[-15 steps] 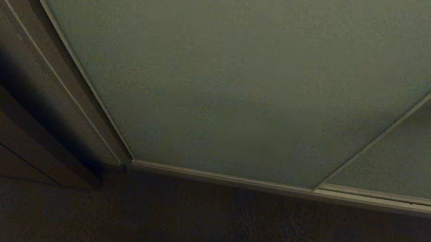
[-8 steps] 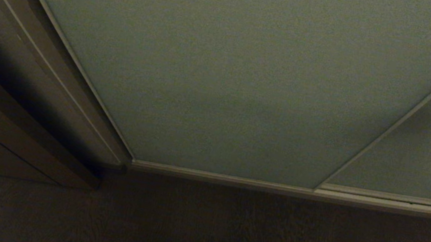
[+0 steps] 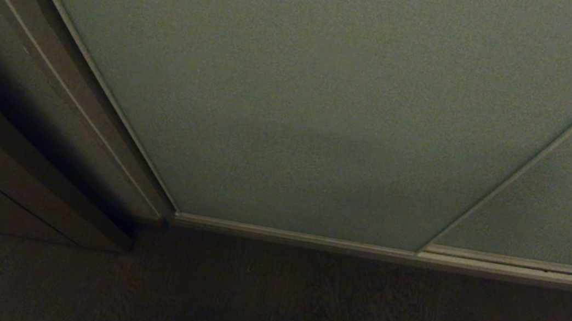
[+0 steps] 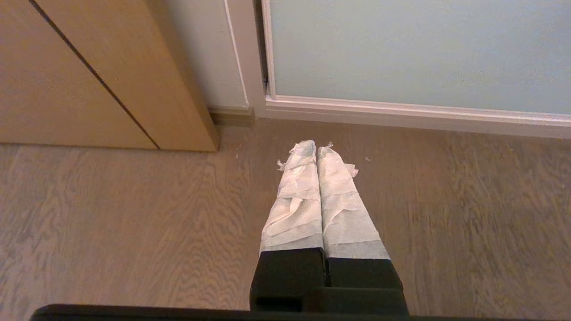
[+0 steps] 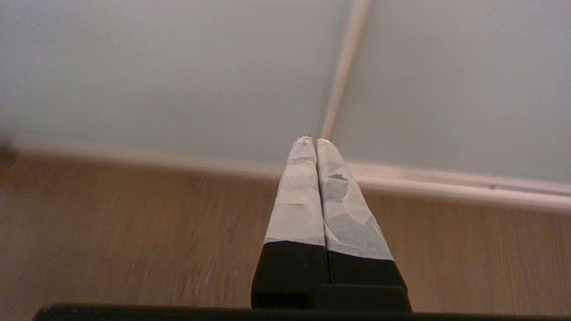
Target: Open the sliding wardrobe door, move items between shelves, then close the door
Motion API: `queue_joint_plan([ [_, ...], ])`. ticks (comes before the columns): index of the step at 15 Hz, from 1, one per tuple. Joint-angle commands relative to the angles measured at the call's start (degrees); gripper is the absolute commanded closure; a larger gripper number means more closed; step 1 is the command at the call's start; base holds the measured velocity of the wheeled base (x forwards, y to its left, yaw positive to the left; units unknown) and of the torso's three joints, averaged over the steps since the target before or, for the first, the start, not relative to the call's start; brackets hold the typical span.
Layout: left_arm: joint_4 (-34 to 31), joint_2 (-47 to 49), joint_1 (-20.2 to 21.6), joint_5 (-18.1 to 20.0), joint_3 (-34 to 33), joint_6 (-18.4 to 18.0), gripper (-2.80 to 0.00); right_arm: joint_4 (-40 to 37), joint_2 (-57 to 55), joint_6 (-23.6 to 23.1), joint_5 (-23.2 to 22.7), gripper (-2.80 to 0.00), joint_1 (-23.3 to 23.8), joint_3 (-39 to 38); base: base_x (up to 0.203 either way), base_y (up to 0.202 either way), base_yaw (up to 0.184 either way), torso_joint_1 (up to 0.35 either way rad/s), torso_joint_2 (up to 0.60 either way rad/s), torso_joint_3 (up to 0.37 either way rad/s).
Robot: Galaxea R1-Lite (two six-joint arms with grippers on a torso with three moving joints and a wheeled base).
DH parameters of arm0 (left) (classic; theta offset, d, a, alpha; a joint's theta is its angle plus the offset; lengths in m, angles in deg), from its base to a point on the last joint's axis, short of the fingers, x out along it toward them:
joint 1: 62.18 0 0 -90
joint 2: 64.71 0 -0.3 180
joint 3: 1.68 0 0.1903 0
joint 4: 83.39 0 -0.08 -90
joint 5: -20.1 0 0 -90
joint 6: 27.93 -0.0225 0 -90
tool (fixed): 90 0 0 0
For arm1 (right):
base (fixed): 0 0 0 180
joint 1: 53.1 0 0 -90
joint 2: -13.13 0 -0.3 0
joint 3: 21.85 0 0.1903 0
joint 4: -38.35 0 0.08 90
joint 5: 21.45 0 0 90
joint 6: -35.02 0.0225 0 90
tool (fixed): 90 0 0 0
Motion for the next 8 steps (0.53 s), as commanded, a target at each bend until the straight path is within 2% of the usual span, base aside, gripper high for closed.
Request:
queue_joint_plan([
  [1, 0.0, 0.1, 0.0, 0.0, 0.0, 0.1, 0.00, -3.6, 22.4, -1.4, 0.4, 0.00, -2.5, -10.5, 0.000, 0.000, 0.000, 0.000, 0.00, 0.000],
  [4, 0.0, 0.1, 0.0, 0.0, 0.0, 0.1, 0.00, -14.9, 39.3, -3.0, 4.9, 0.00, -5.4, -18.6, 0.000, 0.000, 0.000, 0.000, 0.00, 0.000],
  [6, 0.0, 0.1, 0.0, 0.0, 0.0, 0.1, 0.00, -24.0, 44.0, -3.3, 11.4, 0.00, -7.1, -21.7, 0.000, 0.000, 0.000, 0.000, 0.00, 0.000],
  [8, 0.0, 0.1, 0.0, 0.0, 0.0, 0.1, 0.00, -21.5, 43.9, -3.6, 13.2, 0.00, -7.8, -26.9, 0.000, 0.000, 0.000, 0.000, 0.00, 0.000],
])
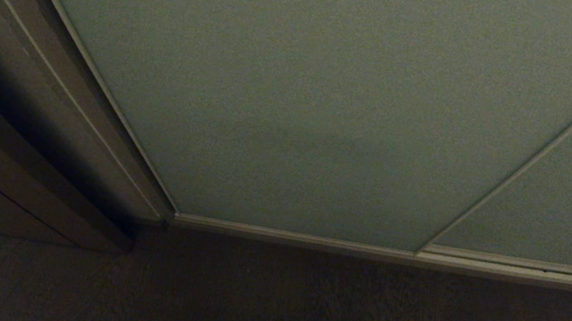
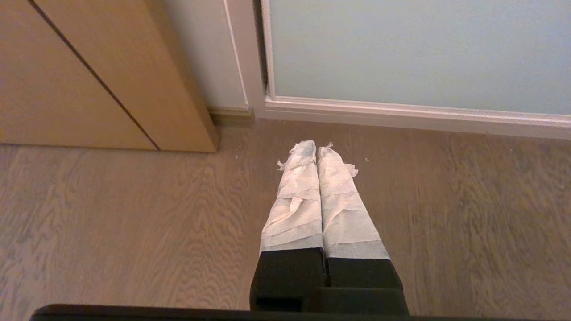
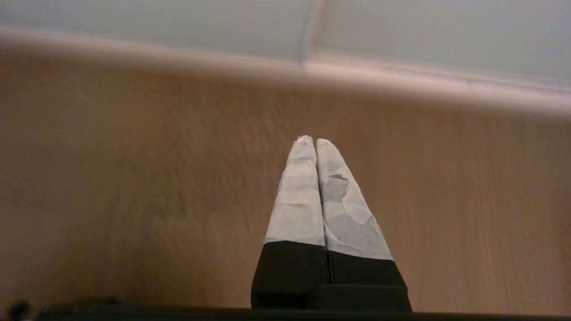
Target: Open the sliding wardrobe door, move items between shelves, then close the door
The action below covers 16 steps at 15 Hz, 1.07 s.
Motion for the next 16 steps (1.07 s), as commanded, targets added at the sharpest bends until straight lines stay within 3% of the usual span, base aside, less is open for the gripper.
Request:
queue_joint_plan([
  [1, 0.0, 0.1, 0.0, 0.0, 0.0, 0.0, 0.00, 2.7, 3.8, -0.2, 0.9, 0.00, -0.7, -5.2, 0.000, 0.000, 0.000, 0.000, 0.00, 0.000],
  [6, 0.0, 0.1, 0.0, 0.0, 0.0, 0.0, 0.00, 12.0, 3.8, 0.1, 1.7, 0.00, -1.0, -11.8, 0.000, 0.000, 0.000, 0.000, 0.00, 0.000],
  [14, 0.0, 0.1, 0.0, 0.0, 0.0, 0.0, 0.00, 6.9, 3.8, 1.2, 3.0, 0.00, -1.0, -11.8, 0.000, 0.000, 0.000, 0.000, 0.00, 0.000],
  [16, 0.0, 0.1, 0.0, 0.0, 0.0, 0.0, 0.00, 7.8, 1.3, 1.3, 4.0, 0.00, -4.1, -11.8, 0.000, 0.000, 0.000, 0.000, 0.00, 0.000],
])
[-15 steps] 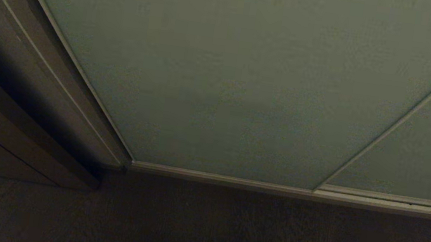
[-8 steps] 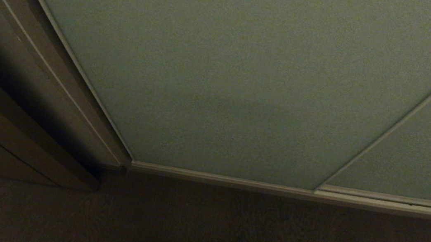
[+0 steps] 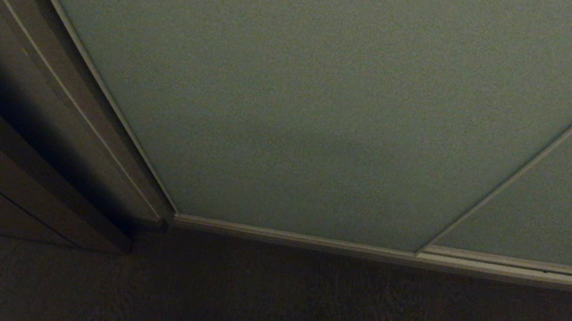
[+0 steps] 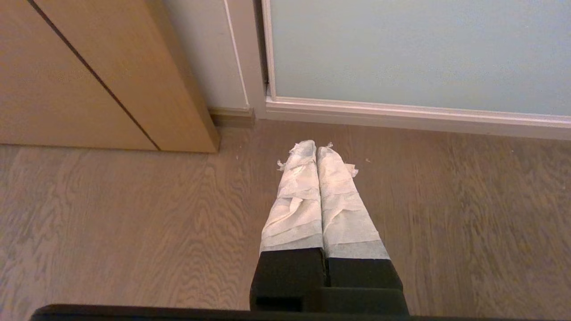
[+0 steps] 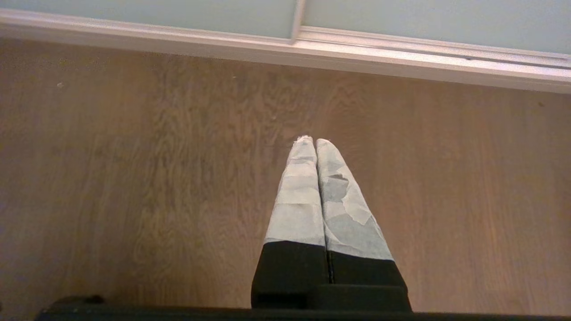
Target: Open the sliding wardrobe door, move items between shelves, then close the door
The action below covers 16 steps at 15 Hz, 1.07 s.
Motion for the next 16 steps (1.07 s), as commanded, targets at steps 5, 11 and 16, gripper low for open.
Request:
queue_joint_plan([
  [5, 0.0, 0.1, 0.0, 0.0, 0.0, 0.0, 0.00, -1.2, 10.1, -0.2, 1.1, 0.00, -4.4, -0.1, 0.000, 0.000, 0.000, 0.000, 0.00, 0.000],
  [11, 0.0, 0.1, 0.0, 0.0, 0.0, 0.0, 0.00, -4.9, 16.3, -1.0, 0.0, 0.00, -4.7, -0.1, 0.000, 0.000, 0.000, 0.000, 0.00, 0.000],
  [16, 0.0, 0.1, 0.0, 0.0, 0.0, 0.0, 0.00, -5.0, 16.2, 0.4, 0.1, 0.00, -4.6, -0.1, 0.000, 0.000, 0.000, 0.000, 0.00, 0.000],
])
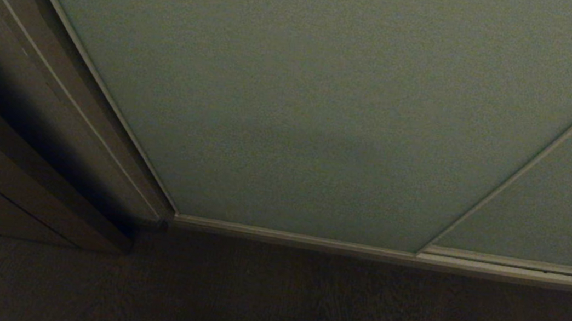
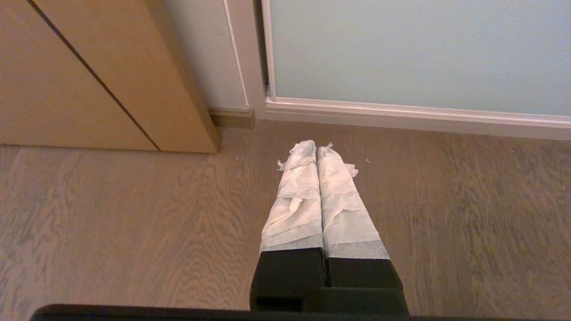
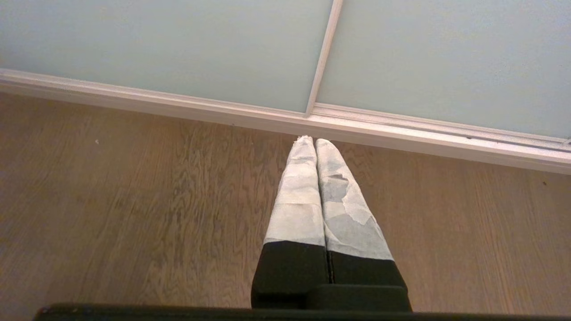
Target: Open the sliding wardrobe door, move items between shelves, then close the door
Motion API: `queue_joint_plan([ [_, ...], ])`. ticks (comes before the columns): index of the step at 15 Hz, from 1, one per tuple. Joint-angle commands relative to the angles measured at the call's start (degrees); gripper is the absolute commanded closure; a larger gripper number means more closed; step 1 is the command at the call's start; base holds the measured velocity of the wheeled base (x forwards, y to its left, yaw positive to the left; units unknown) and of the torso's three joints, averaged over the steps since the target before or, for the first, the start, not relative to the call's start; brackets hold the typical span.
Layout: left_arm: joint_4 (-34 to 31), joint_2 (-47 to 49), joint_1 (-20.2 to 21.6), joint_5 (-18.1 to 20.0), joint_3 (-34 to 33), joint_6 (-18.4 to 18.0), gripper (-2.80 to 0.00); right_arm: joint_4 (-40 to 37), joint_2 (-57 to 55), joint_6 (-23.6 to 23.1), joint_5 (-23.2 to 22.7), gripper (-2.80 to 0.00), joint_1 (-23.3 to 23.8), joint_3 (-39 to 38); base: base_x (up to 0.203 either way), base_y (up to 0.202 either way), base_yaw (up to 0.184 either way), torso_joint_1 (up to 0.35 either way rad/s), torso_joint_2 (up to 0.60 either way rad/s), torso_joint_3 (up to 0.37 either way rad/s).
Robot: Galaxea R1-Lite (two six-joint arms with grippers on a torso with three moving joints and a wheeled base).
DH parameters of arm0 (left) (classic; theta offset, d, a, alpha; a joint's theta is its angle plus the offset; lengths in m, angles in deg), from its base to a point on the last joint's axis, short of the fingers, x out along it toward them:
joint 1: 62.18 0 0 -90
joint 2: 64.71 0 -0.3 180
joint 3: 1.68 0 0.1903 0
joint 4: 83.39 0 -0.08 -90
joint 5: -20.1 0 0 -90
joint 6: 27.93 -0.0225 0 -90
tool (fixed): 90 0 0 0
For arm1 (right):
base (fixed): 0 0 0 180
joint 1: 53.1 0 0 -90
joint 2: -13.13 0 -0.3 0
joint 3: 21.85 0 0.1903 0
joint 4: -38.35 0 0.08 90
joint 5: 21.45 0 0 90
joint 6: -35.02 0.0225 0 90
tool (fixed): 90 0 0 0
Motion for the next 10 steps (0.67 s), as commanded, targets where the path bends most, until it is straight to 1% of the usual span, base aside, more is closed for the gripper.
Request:
queue_joint_plan([
  [1, 0.0, 0.1, 0.0, 0.0, 0.0, 0.0, 0.00, 0.0, 0.2, 0.1, 0.0, 0.00, 0.0, -0.1, 0.000, 0.000, 0.000, 0.000, 0.00, 0.000],
  [10, 0.0, 0.1, 0.0, 0.0, 0.0, 0.0, 0.00, 0.1, 0.1, 0.2, 0.1, 0.00, 0.1, -0.1, 0.000, 0.000, 0.000, 0.000, 0.00, 0.000],
])
